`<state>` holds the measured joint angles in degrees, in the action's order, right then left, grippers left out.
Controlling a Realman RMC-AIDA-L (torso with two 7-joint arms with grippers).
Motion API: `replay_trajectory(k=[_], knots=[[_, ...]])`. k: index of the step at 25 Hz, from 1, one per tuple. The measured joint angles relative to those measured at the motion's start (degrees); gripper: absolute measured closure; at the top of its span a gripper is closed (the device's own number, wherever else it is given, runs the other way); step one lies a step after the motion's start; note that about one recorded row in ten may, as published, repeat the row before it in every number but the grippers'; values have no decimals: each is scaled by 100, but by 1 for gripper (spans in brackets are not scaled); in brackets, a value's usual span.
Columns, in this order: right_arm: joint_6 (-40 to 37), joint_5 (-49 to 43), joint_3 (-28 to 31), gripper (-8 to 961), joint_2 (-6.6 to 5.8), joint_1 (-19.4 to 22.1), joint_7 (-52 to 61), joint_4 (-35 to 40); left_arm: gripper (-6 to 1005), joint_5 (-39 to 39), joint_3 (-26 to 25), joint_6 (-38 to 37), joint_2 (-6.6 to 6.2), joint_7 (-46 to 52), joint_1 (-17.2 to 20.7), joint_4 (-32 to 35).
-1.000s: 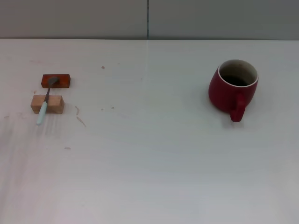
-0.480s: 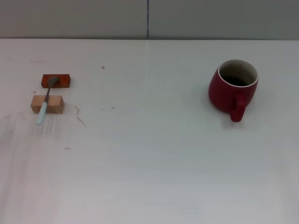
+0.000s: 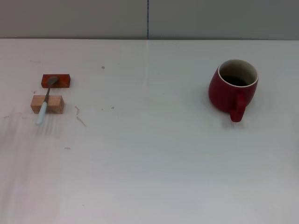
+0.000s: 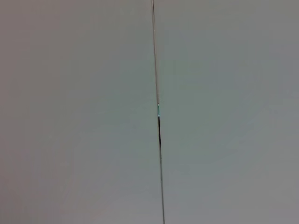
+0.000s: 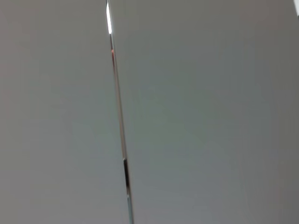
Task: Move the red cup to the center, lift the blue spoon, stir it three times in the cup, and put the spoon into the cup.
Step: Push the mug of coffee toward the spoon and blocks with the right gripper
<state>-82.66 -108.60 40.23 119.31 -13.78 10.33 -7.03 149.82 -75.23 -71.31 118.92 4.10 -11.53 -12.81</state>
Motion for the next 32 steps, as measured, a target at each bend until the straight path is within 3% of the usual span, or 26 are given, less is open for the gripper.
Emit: replay_trajectory(k=[12,17,24,32], knots=[[1397,-45,-87,955,-5,-688,-22,82,184,13,79,-21,-9,73,10,-2],[1814,-49,-233,954,-1,-900,-23,-18,184,13,106,-24,-9,74,6,-2],[2531,-55,-964,949,9,-1301,-23,-165,185,12,150,-24,-9,48,2,-44],[2767,-56,-1410,939,17,-1435,-23,-354,185,21,151,-21,-9,66,2,-46]])
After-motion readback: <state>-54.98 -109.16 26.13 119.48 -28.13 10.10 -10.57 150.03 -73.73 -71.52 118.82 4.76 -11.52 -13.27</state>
